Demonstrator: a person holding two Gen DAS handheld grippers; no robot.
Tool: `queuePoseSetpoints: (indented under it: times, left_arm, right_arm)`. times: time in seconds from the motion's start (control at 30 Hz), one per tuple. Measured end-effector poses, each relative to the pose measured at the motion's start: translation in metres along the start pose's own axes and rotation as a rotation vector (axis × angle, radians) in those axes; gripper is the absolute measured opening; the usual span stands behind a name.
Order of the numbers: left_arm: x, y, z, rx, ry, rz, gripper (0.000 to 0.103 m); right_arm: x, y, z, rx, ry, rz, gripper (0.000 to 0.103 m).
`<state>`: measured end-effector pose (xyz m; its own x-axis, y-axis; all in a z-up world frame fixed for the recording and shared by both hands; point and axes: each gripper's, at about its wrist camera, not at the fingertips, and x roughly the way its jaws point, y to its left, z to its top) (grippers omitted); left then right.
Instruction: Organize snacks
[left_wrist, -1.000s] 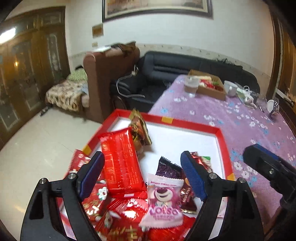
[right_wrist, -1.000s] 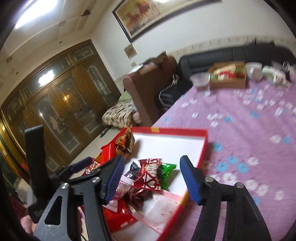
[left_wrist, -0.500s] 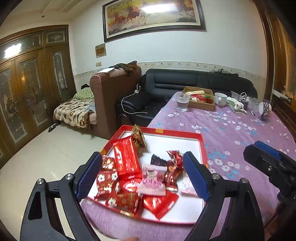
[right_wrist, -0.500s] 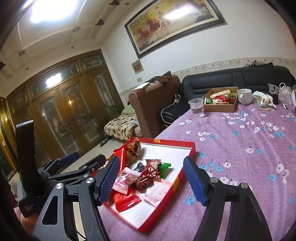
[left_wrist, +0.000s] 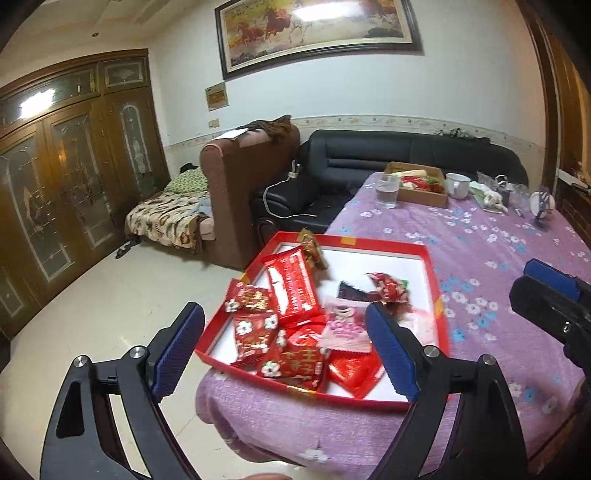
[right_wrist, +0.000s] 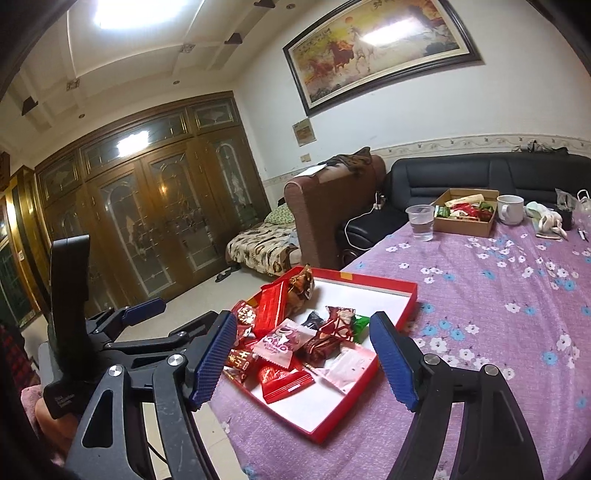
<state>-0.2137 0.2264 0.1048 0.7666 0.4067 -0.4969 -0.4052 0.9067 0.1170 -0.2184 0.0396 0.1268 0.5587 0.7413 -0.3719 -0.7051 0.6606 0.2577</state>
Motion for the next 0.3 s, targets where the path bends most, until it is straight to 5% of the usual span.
queuePoseSetpoints:
  times: [0.17,0.3]
  left_arm:
    - [0.002,0.007,-0.003,-0.049,0.001,0.048,0.096]
    - [0.002,-0.003,-0.002,0.005,-0.012,0.031,0.096]
  right_arm:
    - [0.014,0.0,-0.004,-0.002,0.034,0.003,0.076]
    - [0.017,-0.008,-0.004,0.012,0.03,-0.01,0.076]
